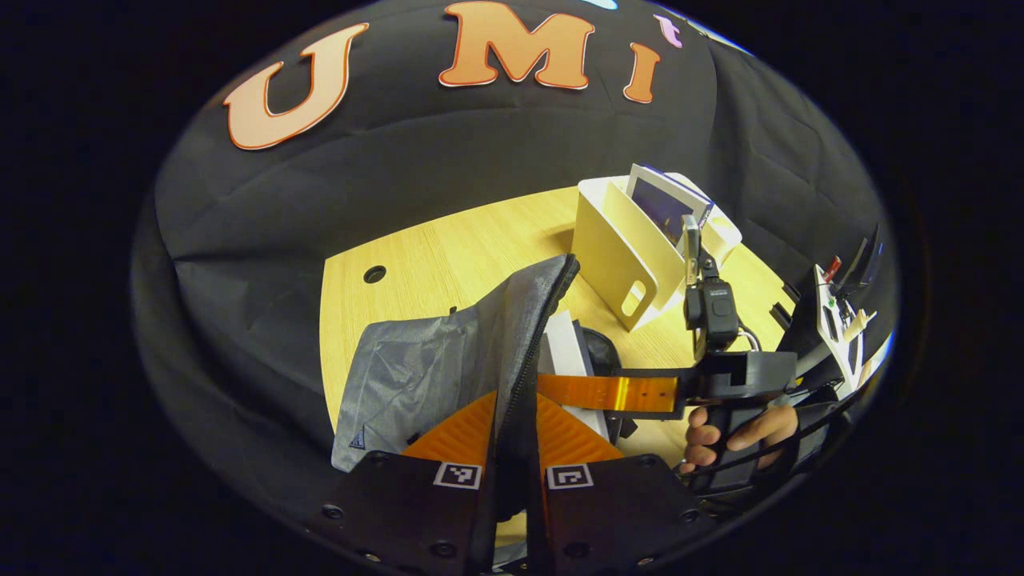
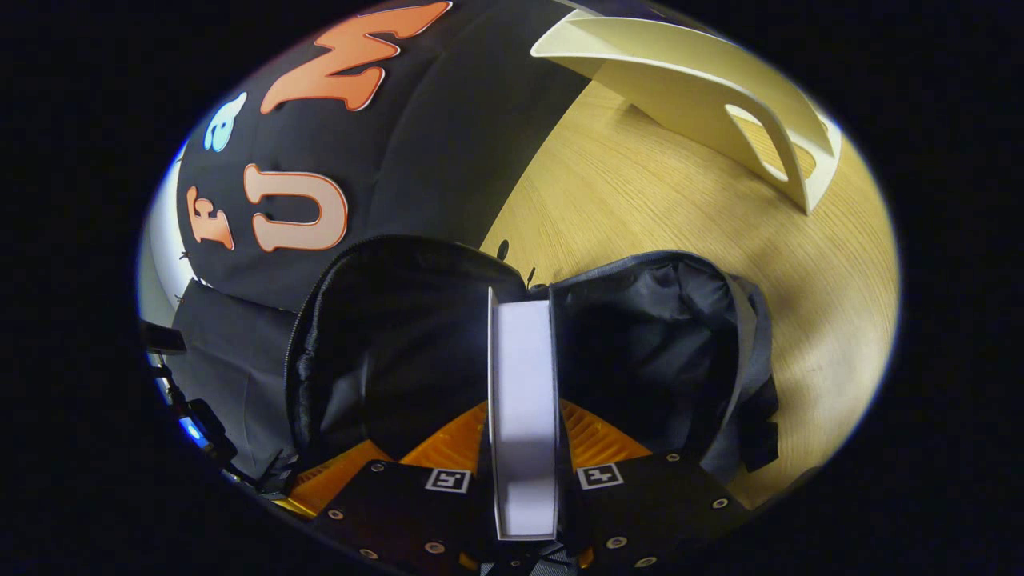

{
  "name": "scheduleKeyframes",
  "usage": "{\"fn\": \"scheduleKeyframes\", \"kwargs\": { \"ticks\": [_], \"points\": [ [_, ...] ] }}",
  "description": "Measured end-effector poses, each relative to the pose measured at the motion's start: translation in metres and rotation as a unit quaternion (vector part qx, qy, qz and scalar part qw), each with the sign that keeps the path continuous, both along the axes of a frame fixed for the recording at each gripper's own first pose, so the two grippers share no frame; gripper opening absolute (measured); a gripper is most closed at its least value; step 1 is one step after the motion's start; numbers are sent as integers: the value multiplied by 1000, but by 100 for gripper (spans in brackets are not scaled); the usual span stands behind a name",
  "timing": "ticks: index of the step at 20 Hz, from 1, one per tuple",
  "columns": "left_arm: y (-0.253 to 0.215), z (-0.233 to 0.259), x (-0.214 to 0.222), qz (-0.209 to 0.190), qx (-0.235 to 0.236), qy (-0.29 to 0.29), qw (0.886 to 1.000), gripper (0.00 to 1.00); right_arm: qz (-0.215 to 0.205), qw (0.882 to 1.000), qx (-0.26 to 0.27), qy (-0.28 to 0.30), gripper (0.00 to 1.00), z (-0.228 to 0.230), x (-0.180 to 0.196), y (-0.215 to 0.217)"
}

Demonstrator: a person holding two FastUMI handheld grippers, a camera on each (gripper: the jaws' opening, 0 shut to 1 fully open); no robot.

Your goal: Open the schoolbag, grab two books from the bookshelf and put them into the schoolbag.

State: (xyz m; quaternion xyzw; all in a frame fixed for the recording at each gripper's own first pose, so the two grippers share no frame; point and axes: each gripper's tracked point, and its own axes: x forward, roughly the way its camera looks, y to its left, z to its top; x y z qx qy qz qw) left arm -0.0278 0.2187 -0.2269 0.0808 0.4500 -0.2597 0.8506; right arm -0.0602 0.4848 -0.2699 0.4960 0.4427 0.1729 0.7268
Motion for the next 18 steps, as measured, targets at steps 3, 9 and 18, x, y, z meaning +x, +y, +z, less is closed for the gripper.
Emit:
{"fn": "scheduleKeyframes", "kwargs": {
  "ticks": [3, 9, 18],
  "points": [
    [0, -4, 1, 13, -4, 9, 1000, 16, 50, 998, -34, 33, 45, -22, -13, 6],
    [6, -10, 3, 33, 1, 12, 999, 16, 118, 984, -133, 24, 84, -28, -32, -35],
    [-2, -31, -3, 59, 1, 33, 998, 16, 180, 937, -299, -10, 97, 3, -30, -167]
  ]
}}
